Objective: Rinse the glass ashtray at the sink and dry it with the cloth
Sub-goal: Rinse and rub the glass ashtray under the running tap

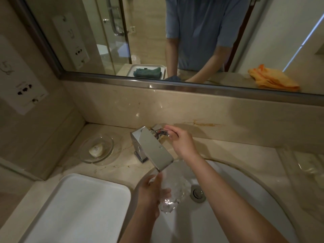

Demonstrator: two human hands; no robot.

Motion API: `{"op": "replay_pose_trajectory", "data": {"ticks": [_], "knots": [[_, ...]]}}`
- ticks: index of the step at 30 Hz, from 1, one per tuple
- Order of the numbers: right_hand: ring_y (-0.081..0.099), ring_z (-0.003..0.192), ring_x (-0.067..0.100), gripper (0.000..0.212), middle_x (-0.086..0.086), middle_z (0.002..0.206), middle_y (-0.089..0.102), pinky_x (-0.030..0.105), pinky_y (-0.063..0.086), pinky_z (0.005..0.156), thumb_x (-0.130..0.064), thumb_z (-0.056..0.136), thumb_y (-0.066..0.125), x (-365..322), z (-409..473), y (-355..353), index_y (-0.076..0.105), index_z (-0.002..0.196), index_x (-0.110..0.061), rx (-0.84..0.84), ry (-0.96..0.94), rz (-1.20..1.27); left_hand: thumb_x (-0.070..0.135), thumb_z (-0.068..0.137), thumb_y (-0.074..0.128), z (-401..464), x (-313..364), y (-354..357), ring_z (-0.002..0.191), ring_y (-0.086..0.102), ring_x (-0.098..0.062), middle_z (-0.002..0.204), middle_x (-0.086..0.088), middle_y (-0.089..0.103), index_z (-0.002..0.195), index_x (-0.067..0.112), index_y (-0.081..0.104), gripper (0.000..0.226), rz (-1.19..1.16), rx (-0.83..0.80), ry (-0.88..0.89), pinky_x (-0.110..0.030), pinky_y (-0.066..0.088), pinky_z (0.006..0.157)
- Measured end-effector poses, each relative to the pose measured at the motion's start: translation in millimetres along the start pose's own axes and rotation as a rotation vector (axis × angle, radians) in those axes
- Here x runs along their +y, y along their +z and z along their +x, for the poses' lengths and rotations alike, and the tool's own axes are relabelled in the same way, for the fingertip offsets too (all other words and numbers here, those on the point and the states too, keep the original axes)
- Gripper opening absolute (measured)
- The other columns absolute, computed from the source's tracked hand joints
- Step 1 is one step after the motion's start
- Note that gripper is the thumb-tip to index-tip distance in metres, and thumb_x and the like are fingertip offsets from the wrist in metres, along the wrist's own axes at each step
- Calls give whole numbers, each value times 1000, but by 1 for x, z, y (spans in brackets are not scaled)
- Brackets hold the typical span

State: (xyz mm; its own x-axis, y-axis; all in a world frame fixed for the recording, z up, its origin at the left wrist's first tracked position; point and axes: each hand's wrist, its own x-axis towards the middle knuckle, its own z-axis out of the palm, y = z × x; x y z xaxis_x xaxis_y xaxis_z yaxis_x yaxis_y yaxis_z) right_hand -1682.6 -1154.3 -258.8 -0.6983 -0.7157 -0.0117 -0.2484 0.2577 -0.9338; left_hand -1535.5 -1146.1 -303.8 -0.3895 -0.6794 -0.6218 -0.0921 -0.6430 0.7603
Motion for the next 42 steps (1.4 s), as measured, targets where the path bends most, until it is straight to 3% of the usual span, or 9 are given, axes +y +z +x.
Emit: {"op": "replay_pose_trajectory", "data": {"ticks": [6,10,16,22,24,27,32,38,42], "knots": [[49,120,16,41,4,129,53,29,34,101,-32,94,49,26,-31,5,49,129,-10,0,216,143,19,90,57,-2,2,2,31,48,-11,69,-15,57,102,-2,57,24,-12,19,7,-18,40,34],[36,134,17,63,-7,147,36,27,32,99,-47,89,53,51,-68,10,30,143,-25,-111,448,182,24,89,59,-2,0,-1,35,52,-16,73,-18,58,83,7,60,18,35,23,8,-20,43,36],[63,98,13,50,5,135,53,21,52,69,-31,86,63,56,-81,-3,47,131,-15,-168,550,376,26,92,55,-7,-4,2,51,65,-21,70,-11,70,88,6,67,23,27,0,-42,-22,51,42],[70,82,27,29,12,97,73,35,57,71,-30,78,61,76,-106,-1,70,95,-8,-370,761,993,32,93,52,1,-13,2,69,72,-26,82,-20,73,93,0,69,36,148,-19,11,-26,57,54],[69,90,30,31,15,103,71,39,57,76,-27,81,59,76,-108,2,70,101,-6,-380,787,1059,30,96,45,5,-18,3,73,70,-26,85,-18,72,94,0,67,38,304,68,85,-27,57,62],[63,103,32,43,18,117,63,43,50,94,-28,84,59,73,-109,8,61,119,-2,-383,824,1033,26,100,33,9,-31,2,108,57,-29,121,-19,60,117,3,56,37,795,106,226,-35,42,100],[60,111,33,34,20,116,64,46,46,98,-30,91,51,73,-108,16,68,105,-4,-358,852,947,31,97,32,9,-38,7,141,19,-21,154,-8,21,147,12,12,57,1595,-91,447,-34,18,115],[68,101,25,46,11,111,70,35,57,72,-45,93,43,73,-106,13,70,108,-12,-326,918,888,30,101,20,-1,-39,11,145,-5,-31,159,-10,-4,149,14,-1,55,1676,-168,444,-47,9,117],[60,112,34,48,21,121,63,47,47,96,-41,97,37,73,-112,19,60,120,-5,-284,912,983,29,100,25,10,-36,5,142,19,-28,154,-12,23,146,10,19,51,1531,-187,415,-40,18,116]]}}
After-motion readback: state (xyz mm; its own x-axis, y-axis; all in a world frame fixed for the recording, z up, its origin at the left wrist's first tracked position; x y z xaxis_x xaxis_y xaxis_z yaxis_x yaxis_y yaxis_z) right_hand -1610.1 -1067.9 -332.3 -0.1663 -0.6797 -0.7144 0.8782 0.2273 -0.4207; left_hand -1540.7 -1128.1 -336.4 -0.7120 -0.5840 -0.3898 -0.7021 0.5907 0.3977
